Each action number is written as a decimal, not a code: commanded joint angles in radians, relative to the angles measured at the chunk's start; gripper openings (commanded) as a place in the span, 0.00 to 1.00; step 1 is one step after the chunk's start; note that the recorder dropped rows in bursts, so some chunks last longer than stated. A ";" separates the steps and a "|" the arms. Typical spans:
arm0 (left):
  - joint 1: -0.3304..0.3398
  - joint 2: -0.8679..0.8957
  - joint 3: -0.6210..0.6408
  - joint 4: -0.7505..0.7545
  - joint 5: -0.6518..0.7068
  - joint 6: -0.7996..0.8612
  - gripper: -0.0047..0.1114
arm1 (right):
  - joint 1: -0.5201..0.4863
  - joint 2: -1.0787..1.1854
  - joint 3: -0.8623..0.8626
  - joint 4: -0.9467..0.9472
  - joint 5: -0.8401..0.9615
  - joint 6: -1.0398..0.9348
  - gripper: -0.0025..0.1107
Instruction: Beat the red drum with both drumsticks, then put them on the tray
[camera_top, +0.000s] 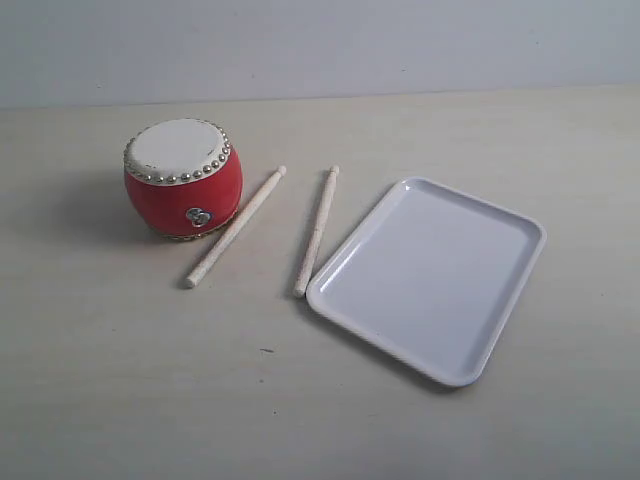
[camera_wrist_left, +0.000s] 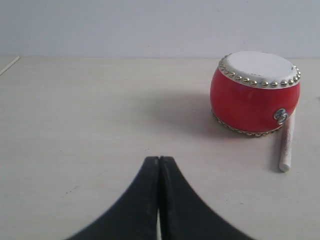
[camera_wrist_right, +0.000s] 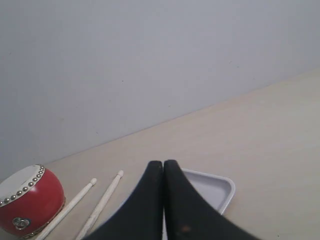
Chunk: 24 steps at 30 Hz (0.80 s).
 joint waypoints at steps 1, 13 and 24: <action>-0.007 0.004 0.004 -0.002 -0.007 -0.001 0.04 | -0.006 -0.007 0.005 -0.004 -0.006 -0.007 0.02; -0.007 0.004 0.004 -0.002 -0.007 -0.001 0.04 | -0.006 -0.007 0.005 -0.004 -0.006 -0.007 0.02; -0.007 0.004 0.004 0.024 -0.018 0.017 0.04 | -0.006 -0.007 0.005 -0.004 -0.006 -0.007 0.02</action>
